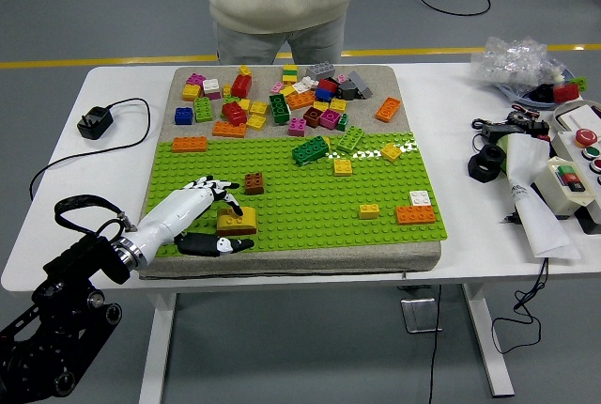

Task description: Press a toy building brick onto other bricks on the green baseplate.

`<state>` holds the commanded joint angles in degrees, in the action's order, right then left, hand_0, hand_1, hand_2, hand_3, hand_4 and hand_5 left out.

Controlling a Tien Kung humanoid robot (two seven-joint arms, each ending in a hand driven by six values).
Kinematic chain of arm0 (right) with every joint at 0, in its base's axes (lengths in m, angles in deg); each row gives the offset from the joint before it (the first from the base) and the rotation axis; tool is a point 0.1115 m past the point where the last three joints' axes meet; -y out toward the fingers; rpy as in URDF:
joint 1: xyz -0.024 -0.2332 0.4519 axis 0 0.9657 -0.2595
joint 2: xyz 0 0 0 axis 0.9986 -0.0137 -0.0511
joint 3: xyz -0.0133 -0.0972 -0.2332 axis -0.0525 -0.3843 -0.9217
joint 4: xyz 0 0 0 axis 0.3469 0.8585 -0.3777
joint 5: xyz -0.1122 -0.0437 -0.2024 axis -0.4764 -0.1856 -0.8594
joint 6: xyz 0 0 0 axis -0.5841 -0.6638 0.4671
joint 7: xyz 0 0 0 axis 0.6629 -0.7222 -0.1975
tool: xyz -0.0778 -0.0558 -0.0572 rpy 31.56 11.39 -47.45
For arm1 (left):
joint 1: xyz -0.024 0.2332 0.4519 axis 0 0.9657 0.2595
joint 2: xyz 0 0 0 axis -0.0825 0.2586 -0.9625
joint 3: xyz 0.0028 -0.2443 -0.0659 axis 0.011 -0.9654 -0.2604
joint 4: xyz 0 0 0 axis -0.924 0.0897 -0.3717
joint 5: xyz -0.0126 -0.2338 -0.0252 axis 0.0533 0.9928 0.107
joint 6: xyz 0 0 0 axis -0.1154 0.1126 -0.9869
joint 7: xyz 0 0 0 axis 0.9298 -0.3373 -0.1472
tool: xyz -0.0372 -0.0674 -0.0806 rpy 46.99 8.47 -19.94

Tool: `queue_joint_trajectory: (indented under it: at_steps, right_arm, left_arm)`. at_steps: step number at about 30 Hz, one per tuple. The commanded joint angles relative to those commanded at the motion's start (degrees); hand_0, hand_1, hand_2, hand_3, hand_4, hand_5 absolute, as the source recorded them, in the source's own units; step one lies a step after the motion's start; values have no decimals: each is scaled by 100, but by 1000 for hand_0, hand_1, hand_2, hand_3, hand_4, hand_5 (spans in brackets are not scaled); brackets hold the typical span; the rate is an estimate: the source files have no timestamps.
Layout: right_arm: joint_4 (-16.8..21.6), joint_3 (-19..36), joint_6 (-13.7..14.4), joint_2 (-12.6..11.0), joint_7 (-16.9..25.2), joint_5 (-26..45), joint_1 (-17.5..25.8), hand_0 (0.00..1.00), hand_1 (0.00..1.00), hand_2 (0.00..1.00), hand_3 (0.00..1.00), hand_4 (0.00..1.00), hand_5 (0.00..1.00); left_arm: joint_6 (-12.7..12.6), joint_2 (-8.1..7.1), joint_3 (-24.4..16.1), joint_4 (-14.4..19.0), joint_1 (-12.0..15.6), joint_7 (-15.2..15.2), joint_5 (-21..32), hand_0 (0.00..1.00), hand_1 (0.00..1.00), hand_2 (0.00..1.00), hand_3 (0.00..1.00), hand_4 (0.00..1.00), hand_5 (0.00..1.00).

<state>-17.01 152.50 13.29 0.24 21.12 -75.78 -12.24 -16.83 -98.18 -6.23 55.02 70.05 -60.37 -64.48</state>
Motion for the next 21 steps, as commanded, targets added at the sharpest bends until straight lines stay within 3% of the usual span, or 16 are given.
queue_joint_trajectory:
  at_steps: [6,12,17,21]
  right_arm:
    - [0,1,1,-2,-3,-2,-3,803,732,754,739,998,667]
    - [0,15,-18,-1,-2,-12,8,803,732,754,739,998,667]
    - [0,22,-18,-2,1,-10,8,803,733,754,739,998,668]
    - [0,21,-17,1,3,-4,6,803,732,754,739,998,668]
  left_arm:
    - [-52,-13,10,5,7,-29,-44,998,928,907,579,959,649]
    - [-144,-51,-105,342,110,-69,-145,998,924,904,579,959,648]
    - [-670,-126,-134,648,224,-206,-444,998,910,886,578,957,645]
    - [-1130,-141,-79,630,263,-355,-444,998,903,888,577,950,654]
